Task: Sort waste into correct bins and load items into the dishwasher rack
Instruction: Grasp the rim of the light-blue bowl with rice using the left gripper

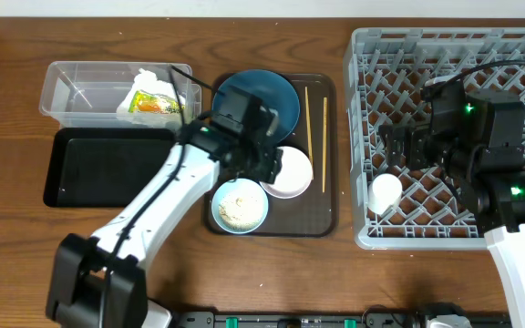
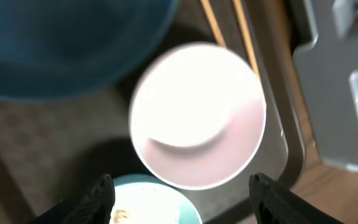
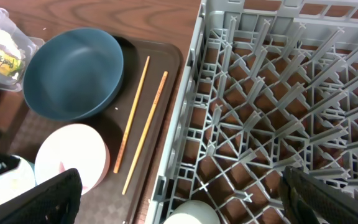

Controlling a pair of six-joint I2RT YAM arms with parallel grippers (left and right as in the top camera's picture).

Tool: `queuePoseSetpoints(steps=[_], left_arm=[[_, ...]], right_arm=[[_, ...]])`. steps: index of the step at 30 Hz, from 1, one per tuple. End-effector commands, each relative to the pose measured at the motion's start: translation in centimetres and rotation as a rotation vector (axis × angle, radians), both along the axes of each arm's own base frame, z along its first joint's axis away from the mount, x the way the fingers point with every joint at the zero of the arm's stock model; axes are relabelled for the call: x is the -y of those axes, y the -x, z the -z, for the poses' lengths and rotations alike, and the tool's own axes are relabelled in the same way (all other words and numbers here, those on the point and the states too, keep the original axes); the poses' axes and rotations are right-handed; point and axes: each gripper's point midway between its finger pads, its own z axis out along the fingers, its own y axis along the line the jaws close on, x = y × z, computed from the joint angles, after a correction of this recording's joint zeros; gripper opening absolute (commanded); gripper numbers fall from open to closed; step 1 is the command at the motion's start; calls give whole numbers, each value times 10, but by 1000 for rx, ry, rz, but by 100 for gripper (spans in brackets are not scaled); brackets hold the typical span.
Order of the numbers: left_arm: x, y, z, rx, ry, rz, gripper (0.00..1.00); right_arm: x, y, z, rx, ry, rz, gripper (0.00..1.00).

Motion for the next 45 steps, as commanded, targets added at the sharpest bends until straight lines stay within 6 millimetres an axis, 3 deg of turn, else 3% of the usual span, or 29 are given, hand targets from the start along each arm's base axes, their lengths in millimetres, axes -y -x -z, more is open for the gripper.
queuePoseSetpoints(steps=[1,5,11,17,23,28,34,39,45], left_arm=[[3,8,2,-31,-11,15,72],[-4,21,6,-96,-35,-12,68],[-15,48,13,-272,-75,-188,63],[-3,68,16,-305,-117,-196,59],[3,88,28,-221,-267,-142,55],[-9,88,37,-141,-384,-125,54],[-12,90,48,-123,-401,-50,48],[-5,101,61,-157,-353,38,40],[0,99,63,-142,-336,67,40]], right_arm=[[4,-2,-7,9,-17,23,99],[4,-2,-7,9,-18,23,99],[4,-4,-3,-3,-17,23,99],[3,-9,6,-31,-17,27,99],[3,-12,14,-60,-26,35,99],[1,-11,14,-63,-33,28,99],[-1,-11,14,-64,-43,18,99],[-1,-11,14,-68,-55,29,99],[-1,-10,15,-74,-59,33,99]])
